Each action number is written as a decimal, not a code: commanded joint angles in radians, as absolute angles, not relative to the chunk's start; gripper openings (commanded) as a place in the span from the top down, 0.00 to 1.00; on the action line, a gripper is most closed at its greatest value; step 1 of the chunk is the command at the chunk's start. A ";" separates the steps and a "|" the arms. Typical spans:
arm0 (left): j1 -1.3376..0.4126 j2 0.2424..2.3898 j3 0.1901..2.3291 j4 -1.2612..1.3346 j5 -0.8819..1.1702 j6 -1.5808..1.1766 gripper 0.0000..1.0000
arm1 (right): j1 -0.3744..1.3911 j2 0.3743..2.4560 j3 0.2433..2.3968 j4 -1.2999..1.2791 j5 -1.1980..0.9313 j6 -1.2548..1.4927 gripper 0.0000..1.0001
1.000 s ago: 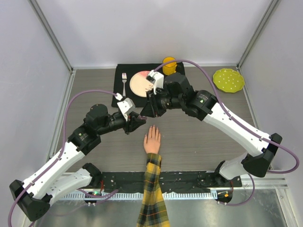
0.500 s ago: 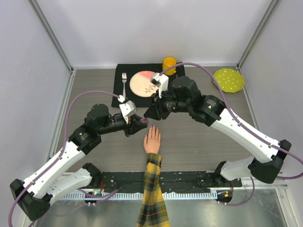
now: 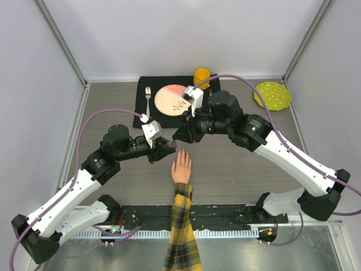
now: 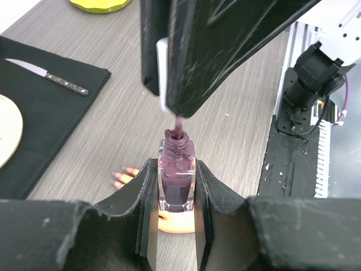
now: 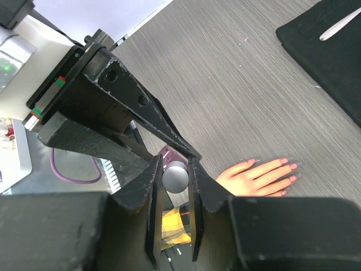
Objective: Paint the nails
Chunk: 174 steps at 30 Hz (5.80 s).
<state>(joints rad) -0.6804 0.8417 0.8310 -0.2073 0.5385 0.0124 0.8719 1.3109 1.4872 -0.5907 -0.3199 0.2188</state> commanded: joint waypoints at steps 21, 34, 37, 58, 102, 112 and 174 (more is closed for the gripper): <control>-0.683 0.827 0.839 -0.186 0.538 0.029 1.00 | 0.868 1.264 1.499 -0.545 -0.282 0.219 0.99; -0.683 0.833 0.841 -0.190 0.529 0.029 1.00 | 0.867 1.261 1.500 -0.532 -0.305 0.229 0.99; -0.683 0.835 0.842 -0.192 0.528 0.031 1.00 | 0.867 1.261 1.502 -0.531 -0.305 0.229 0.99; -0.683 0.841 0.841 -0.199 0.502 0.037 1.00 | 0.867 1.247 1.506 -0.537 -0.299 0.225 0.99; -0.683 1.236 0.979 0.195 0.048 -0.064 1.00 | 0.627 1.357 0.793 0.080 -0.175 0.364 0.99; -0.666 1.327 1.040 0.217 -0.049 -0.086 1.00 | 0.580 1.422 0.802 0.104 -0.222 0.379 0.99; -0.472 1.678 1.677 -0.276 0.133 -0.284 1.00 | 0.532 1.776 1.112 -0.287 -0.509 0.279 0.99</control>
